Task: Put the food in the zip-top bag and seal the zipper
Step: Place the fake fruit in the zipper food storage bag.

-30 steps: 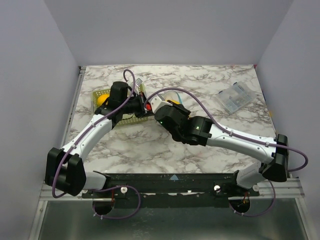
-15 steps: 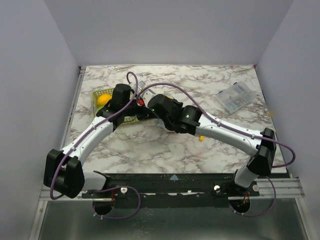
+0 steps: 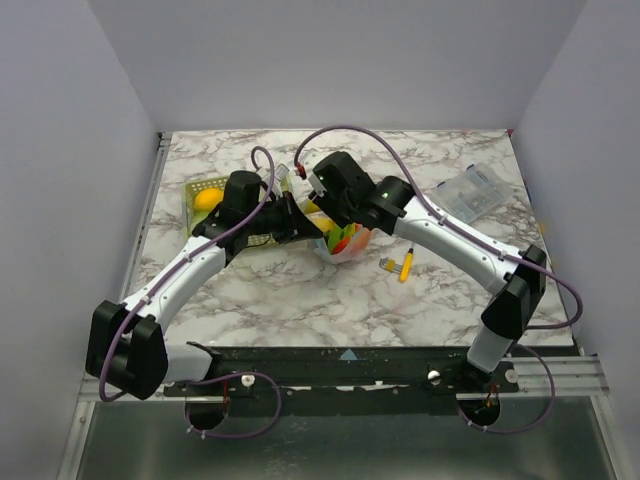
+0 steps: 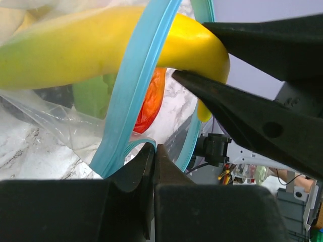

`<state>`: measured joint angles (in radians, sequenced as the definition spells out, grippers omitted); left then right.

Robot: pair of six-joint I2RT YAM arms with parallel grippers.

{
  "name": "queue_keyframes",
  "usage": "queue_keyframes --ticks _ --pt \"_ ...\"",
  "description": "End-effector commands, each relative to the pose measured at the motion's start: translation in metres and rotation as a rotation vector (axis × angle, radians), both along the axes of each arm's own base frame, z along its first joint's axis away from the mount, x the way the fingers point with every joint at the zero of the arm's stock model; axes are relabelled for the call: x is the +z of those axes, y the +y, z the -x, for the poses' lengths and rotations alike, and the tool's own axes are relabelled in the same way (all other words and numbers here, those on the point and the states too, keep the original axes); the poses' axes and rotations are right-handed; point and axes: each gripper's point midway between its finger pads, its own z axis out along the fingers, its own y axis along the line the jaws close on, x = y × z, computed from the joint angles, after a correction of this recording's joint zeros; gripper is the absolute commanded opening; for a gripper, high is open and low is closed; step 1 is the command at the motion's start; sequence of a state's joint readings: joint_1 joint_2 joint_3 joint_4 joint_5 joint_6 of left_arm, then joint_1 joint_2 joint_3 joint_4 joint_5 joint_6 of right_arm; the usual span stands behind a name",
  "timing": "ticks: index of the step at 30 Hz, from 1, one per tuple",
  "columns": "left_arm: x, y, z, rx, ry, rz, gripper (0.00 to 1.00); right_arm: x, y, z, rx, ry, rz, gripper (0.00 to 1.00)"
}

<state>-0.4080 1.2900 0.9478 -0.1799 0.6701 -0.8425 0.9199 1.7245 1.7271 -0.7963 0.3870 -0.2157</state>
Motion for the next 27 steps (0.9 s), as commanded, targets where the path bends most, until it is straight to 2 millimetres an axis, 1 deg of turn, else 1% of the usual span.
queue_keyframes --ticks 1,4,7,10,14,15,17,18,19,20,21,22,23,25,26,27 --pt "0.013 -0.002 0.003 0.000 -0.037 0.033 0.00 -0.009 0.018 0.013 -0.047 0.147 -0.131 0.47" --pt "0.014 -0.002 0.003 0.007 -0.036 0.035 0.00 0.008 0.017 0.014 -0.122 0.156 -0.209 0.60" --pt "0.017 -0.002 0.003 0.008 -0.034 0.043 0.00 0.027 0.016 0.018 -0.148 0.167 -0.267 0.66" --pt "0.019 -0.003 0.002 0.011 -0.033 0.047 0.00 0.042 0.007 0.018 -0.182 0.149 -0.290 0.69" --pt "0.021 -0.002 0.002 0.016 -0.033 0.049 0.00 0.053 -0.009 0.022 -0.204 0.127 -0.308 0.70" --pt "0.021 -0.002 0.002 0.018 -0.034 0.049 0.00 0.053 -0.014 0.022 -0.212 0.124 -0.306 0.70" --pt "0.022 -0.002 0.001 0.024 -0.035 0.050 0.00 0.052 -0.031 0.019 -0.246 0.109 -0.308 0.69" --pt "0.022 -0.002 0.001 0.026 -0.034 0.050 0.00 0.053 -0.041 0.016 -0.250 0.110 -0.342 0.68" --pt "0.023 -0.002 0.001 0.027 -0.036 0.050 0.00 0.050 -0.050 0.016 -0.230 0.135 -0.403 0.66" --pt "0.024 -0.002 0.001 0.028 -0.034 0.052 0.00 0.057 -0.061 0.005 -0.207 0.121 -0.506 0.65" --pt "0.024 -0.002 0.001 0.029 -0.031 0.052 0.00 0.058 -0.071 0.003 -0.146 0.124 -0.604 0.63" --pt "0.024 -0.001 0.000 0.033 -0.033 0.050 0.00 0.061 -0.076 0.003 -0.083 0.088 -0.664 0.63" --pt "0.025 -0.001 0.000 0.036 -0.032 0.050 0.00 0.065 -0.080 0.009 -0.027 0.023 -0.711 0.63" --pt "0.026 -0.001 -0.001 0.039 -0.032 0.053 0.00 0.056 -0.081 0.018 0.050 -0.059 -0.753 0.65" --pt "0.026 -0.002 -0.002 0.039 -0.031 0.053 0.00 0.045 -0.082 0.021 0.075 -0.075 -0.760 0.64" --pt "0.027 -0.002 -0.002 0.039 -0.028 0.055 0.00 0.044 -0.082 0.022 0.098 -0.119 -0.785 0.63"
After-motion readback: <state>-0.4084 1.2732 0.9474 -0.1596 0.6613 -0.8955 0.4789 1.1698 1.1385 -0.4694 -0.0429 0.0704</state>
